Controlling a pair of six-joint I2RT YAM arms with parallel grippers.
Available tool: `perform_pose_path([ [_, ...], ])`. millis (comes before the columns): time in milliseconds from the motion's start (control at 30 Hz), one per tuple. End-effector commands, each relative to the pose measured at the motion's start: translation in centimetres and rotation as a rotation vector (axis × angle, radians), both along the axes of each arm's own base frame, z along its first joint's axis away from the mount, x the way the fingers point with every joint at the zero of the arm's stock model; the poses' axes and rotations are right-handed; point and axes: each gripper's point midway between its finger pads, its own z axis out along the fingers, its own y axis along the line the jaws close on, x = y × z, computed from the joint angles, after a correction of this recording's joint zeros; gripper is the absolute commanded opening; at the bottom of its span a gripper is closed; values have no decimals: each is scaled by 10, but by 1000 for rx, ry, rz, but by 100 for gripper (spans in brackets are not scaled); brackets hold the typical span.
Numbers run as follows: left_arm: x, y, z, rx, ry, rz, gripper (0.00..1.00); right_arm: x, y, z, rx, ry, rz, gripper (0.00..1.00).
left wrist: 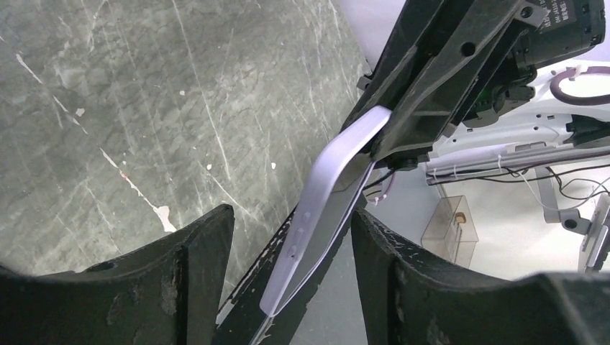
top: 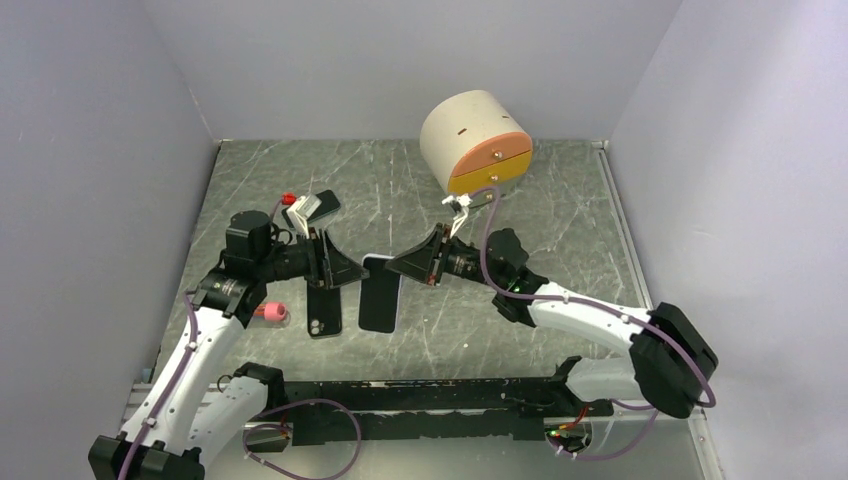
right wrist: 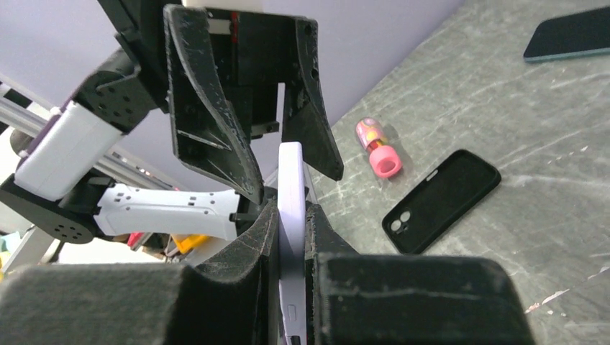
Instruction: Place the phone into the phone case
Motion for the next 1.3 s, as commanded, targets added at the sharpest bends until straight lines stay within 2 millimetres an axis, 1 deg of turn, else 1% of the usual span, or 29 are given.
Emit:
perform_pose_path([
  [0,-10,-4,15,-46,-35,-45,65,0,-19,63,161,-125,-83,0],
  [200,-14,-9,8,-72,18,-87,62,9,-41,79,220,-138,-208,0],
  [300,-16,-12,7,-98,36,-115,60,12,-50,84,243,-142,-259,0],
  [400,-16,-14,7,-119,50,-128,59,15,-55,85,251,-142,-292,0],
  [567,-14,-18,5,-150,75,-146,57,20,-58,83,249,-132,-323,0],
  [767,-13,-22,2,-159,99,-160,53,24,-57,82,258,-116,-334,0],
  [900,-12,-22,0,-139,95,-151,47,27,-57,82,264,-106,-347,0],
  [1033,-11,-23,-2,-131,99,-148,45,29,-57,80,267,-95,-352,0],
  [1167,-11,-24,-2,-125,98,-150,38,30,-56,80,267,-91,-353,0],
  [1267,-10,-24,-2,-115,94,-144,24,31,-55,78,264,-86,-351,0],
])
